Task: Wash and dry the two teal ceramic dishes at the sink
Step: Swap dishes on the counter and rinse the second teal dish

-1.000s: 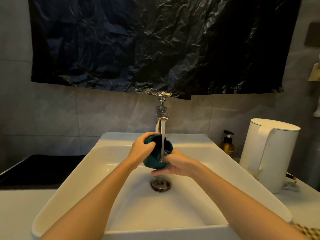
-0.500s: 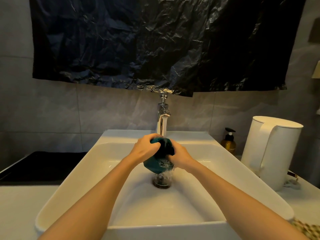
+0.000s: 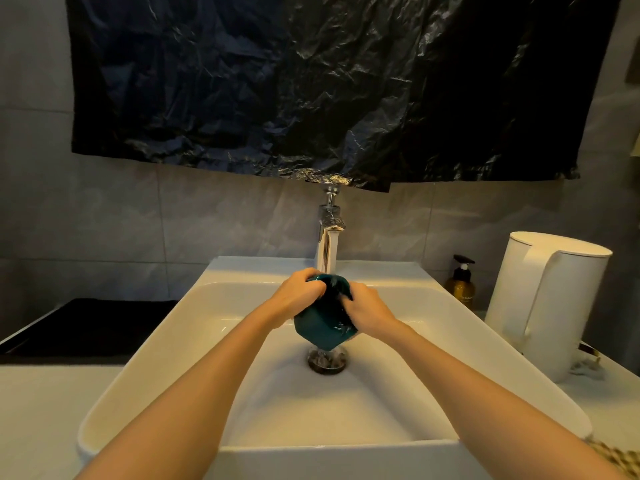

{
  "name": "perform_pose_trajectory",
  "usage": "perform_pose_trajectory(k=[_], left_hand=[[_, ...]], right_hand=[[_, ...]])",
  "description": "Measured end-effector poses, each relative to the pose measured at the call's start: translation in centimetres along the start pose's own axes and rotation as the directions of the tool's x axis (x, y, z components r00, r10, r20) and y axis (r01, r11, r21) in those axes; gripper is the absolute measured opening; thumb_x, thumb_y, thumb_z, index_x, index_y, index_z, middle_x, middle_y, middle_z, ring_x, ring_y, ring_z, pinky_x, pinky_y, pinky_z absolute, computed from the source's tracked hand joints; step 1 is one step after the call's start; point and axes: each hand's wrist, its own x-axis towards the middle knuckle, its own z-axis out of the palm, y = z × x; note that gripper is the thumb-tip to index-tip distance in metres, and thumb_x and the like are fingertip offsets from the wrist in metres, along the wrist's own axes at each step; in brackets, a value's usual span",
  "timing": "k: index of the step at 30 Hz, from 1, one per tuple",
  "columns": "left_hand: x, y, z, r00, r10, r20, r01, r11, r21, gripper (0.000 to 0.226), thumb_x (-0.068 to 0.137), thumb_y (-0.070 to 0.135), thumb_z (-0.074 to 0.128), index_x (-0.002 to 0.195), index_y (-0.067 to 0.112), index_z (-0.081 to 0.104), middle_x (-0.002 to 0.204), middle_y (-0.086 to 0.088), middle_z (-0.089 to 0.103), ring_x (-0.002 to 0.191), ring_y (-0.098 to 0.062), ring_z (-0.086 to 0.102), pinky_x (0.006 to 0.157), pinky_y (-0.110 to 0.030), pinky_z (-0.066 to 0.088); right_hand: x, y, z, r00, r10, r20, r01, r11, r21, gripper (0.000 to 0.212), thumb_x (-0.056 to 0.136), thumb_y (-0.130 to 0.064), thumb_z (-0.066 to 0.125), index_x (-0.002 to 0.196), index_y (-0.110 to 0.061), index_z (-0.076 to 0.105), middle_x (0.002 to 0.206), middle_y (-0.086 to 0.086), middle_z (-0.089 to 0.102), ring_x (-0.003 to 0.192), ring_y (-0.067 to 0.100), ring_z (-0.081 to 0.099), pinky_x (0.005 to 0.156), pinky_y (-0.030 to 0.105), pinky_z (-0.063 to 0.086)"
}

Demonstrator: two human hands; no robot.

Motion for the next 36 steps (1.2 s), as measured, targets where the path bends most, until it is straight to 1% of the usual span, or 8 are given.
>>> perform_pose_trajectory(k=[6, 10, 13, 18, 24, 30, 33, 36], left_hand=[[0.0, -0.2, 0.2, 0.999, 0.021, 0.026, -0.023, 0.998, 0.057, 0.037, 0.095, 0.004, 0.036, 0.125, 0.017, 0.053, 0.108, -0.011, 0.059, 0.09, -0.021, 0.054, 0.059, -0.024, 0.047], [0.5, -1.3, 1.4, 0.985, 0.138, -0.104, -0.087, 0.916, 0.391, 0.031, 0.092, 0.019, 0.052, 0.122, 0.024, 0.056, 0.114, -0.006, 0.064, 0.101, -0.025, 0.06, 0.082, -0.038, 0.053], [0.8, -1.6, 2.1, 0.963, 0.216, -0.16, -0.098, 0.836, 0.54, 0.027, 0.087, 0.036, 0.063, 0.109, 0.022, 0.064, 0.104, -0.005, 0.068, 0.092, -0.023, 0.062, 0.079, -0.035, 0.052], [1.4, -0.9, 2.2, 0.944, 0.282, -0.171, -0.1, 0.739, 0.666, 0.018, 0.096, 0.02, 0.048, 0.105, 0.009, 0.06, 0.104, -0.014, 0.063, 0.092, -0.031, 0.059, 0.075, -0.035, 0.045], [2.8, -1.7, 2.4, 0.965, -0.098, -0.245, 0.124, 0.988, 0.093, 0.027, 0.099, 0.018, 0.041, 0.113, 0.003, 0.058, 0.11, -0.016, 0.063, 0.098, -0.031, 0.059, 0.086, -0.037, 0.05], [2.3, -1.2, 2.1, 0.976, -0.13, 0.174, 0.173, 0.95, -0.26, 0.048, 0.085, -0.018, 0.041, 0.126, 0.006, 0.047, 0.119, -0.019, 0.057, 0.114, -0.036, 0.054, 0.091, -0.047, 0.051], [2.7, -1.2, 2.3, 0.974, -0.118, 0.192, 0.182, 0.914, -0.363, 0.055, 0.081, -0.02, 0.049, 0.126, 0.011, 0.047, 0.12, -0.018, 0.056, 0.114, -0.035, 0.054, 0.089, -0.047, 0.052], [2.5, -1.4, 2.8, 0.993, -0.089, 0.081, 0.102, 0.978, -0.181, 0.027, 0.09, 0.0, 0.054, 0.115, 0.011, 0.054, 0.107, -0.014, 0.061, 0.097, -0.027, 0.06, 0.073, -0.032, 0.056]], right_hand=[[-0.8, -1.2, -1.5, 0.984, 0.166, 0.069, -0.17, 0.984, 0.056, 0.024, 0.093, -0.013, 0.039, 0.112, -0.014, 0.052, 0.107, 0.013, 0.061, 0.085, 0.031, 0.064, 0.055, 0.039, 0.057], [-1.4, -1.4, -2.6, 0.961, 0.231, 0.15, -0.242, 0.969, 0.054, 0.028, 0.093, -0.011, 0.037, 0.114, -0.013, 0.055, 0.11, 0.016, 0.061, 0.086, 0.037, 0.065, 0.058, 0.044, 0.059], [-1.3, -1.4, -2.5, 0.951, 0.235, 0.2, -0.234, 0.972, -0.025, 0.029, 0.093, -0.012, 0.039, 0.114, -0.012, 0.058, 0.107, 0.016, 0.062, 0.083, 0.036, 0.066, 0.053, 0.039, 0.059], [-1.1, -1.8, -2.6, 0.964, 0.224, 0.145, -0.23, 0.973, 0.027, 0.024, 0.089, -0.018, 0.046, 0.104, -0.013, 0.063, 0.099, 0.013, 0.067, 0.086, 0.03, 0.067, 0.077, 0.04, 0.058], [-1.0, -1.9, -3.3, 0.936, 0.244, 0.254, -0.343, 0.796, 0.499, 0.033, 0.086, -0.016, 0.049, 0.118, -0.022, 0.04, 0.098, 0.005, 0.053, 0.086, 0.023, 0.058, 0.065, 0.044, 0.059], [-0.5, -1.0, -2.9, 0.962, 0.239, -0.131, -0.205, 0.952, 0.229, 0.023, 0.091, -0.027, 0.038, 0.113, -0.027, 0.046, 0.114, 0.007, 0.059, 0.094, 0.027, 0.054, 0.076, 0.036, 0.048], [-0.7, -1.3, -3.2, 0.967, 0.199, -0.16, -0.177, 0.974, 0.142, 0.029, 0.092, -0.025, 0.038, 0.12, -0.027, 0.045, 0.106, 0.005, 0.056, 0.091, 0.027, 0.05, 0.071, 0.032, 0.041], [-0.9, -1.5, -3.5, 0.977, 0.177, -0.115, -0.172, 0.984, 0.053, 0.032, 0.091, -0.025, 0.038, 0.122, -0.025, 0.045, 0.109, 0.008, 0.055, 0.09, 0.027, 0.047, 0.073, 0.033, 0.039]])
